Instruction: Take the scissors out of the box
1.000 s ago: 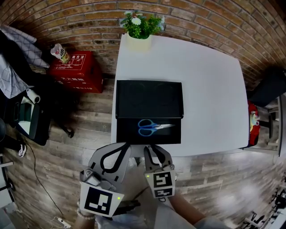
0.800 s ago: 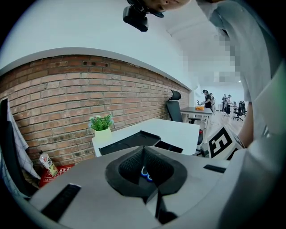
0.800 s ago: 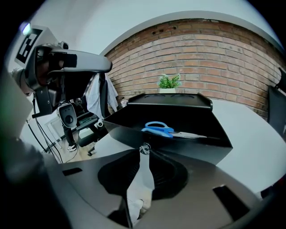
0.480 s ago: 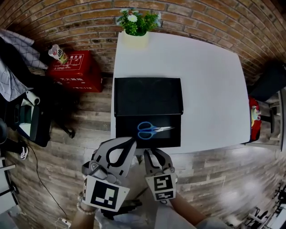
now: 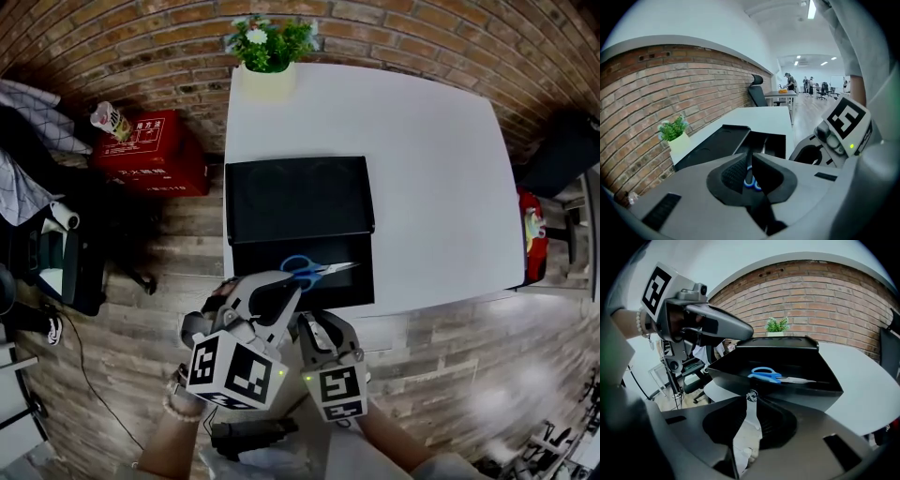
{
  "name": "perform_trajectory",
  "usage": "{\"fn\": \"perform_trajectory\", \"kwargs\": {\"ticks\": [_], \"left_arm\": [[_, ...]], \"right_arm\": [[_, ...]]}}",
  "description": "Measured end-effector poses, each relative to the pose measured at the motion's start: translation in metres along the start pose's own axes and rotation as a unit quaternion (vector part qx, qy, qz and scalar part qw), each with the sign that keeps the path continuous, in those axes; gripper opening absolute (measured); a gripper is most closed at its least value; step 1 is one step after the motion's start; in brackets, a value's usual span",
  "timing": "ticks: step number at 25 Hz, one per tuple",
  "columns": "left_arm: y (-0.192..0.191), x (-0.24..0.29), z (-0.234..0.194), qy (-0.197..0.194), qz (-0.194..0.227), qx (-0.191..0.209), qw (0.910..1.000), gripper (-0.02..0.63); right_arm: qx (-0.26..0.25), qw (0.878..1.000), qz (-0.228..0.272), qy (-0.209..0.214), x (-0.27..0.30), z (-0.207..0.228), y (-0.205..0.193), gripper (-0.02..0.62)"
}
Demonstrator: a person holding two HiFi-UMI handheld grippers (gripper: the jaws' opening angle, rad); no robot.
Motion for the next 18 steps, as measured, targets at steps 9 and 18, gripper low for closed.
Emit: {"fn": "perform_trajectory", "kwargs": {"ticks": [9, 18], "left_arm": [[-0.016, 0.045, 0.007, -0.042, -0.092, 0.081, 0.9915, 0.092], [-0.030, 0.074, 0.014, -0.072, -0.157, 0.116, 0.9782, 0.130]], "right_arm": [[-0.001, 1.000, 0.005, -0.002, 0.001, 0.002, -0.001, 0.089], [-0.005, 1.000, 0.010, -0.001, 0.002, 0.005, -0.001, 0.089]]}}
Point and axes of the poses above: the fingertips, and each gripper's own axes: x forward along the fingers, z to its right, y out of its top, the point moved 1 cm from there along -x, backward along the fingers, and after that the axes turned 15 degrees about -z, right-handed, at the moved point
